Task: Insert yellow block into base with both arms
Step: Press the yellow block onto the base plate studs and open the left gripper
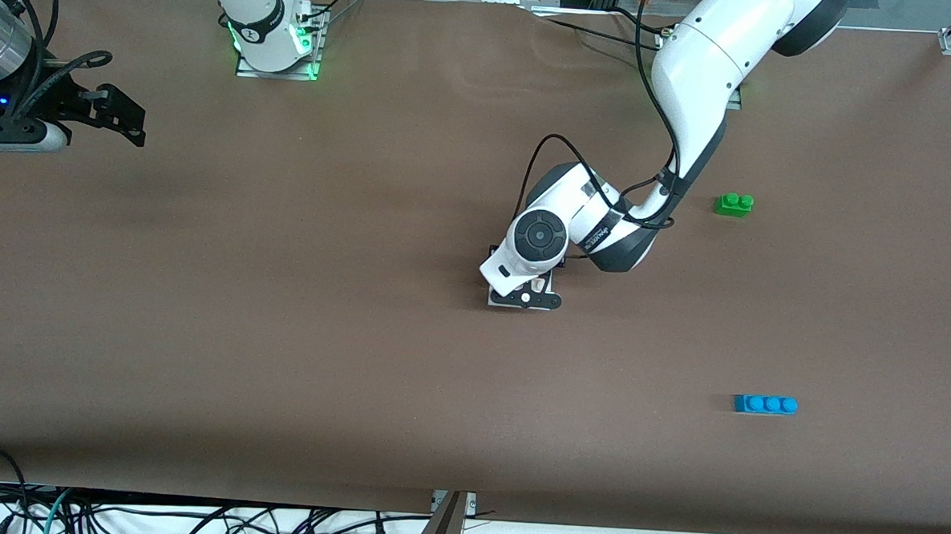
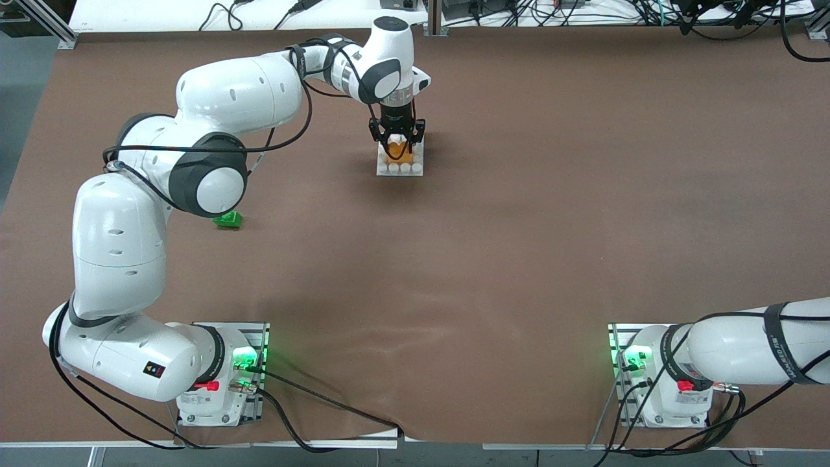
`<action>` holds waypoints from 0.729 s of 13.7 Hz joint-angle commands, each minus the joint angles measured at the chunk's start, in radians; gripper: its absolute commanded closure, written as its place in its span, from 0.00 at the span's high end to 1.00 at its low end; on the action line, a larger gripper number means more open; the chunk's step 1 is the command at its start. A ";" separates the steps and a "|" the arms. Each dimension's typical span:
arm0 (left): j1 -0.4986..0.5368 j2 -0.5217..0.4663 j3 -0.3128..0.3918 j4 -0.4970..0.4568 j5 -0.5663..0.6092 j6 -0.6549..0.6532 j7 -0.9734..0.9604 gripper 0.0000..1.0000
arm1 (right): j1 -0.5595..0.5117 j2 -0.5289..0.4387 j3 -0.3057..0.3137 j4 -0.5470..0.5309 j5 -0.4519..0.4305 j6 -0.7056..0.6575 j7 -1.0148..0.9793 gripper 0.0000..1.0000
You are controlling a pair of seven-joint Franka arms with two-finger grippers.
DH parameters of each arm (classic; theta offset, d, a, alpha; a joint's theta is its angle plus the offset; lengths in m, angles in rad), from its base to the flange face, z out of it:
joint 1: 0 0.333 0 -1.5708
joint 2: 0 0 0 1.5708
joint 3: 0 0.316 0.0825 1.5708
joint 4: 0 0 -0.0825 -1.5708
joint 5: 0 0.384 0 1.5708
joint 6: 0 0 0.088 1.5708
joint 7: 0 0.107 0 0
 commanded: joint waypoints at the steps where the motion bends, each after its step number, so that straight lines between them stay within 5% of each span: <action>1: -0.012 0.022 0.012 0.030 0.007 0.007 0.017 0.18 | -0.009 0.005 0.001 0.021 0.018 -0.004 -0.004 0.99; 3: -0.012 0.025 0.012 0.028 0.009 0.009 0.016 0.33 | -0.009 0.007 0.001 0.021 0.018 -0.004 -0.007 0.99; 4: -0.012 0.025 0.012 0.028 0.009 0.007 0.016 0.52 | -0.009 0.007 0.001 0.021 0.018 -0.004 -0.006 0.99; 5: -0.012 0.024 0.012 0.028 0.010 0.007 0.014 1.00 | -0.009 0.007 0.001 0.021 0.018 -0.004 -0.007 0.99; 10: -0.001 -0.012 0.011 0.031 0.010 -0.009 0.004 1.00 | -0.011 0.007 0.001 0.021 0.018 -0.004 -0.010 0.99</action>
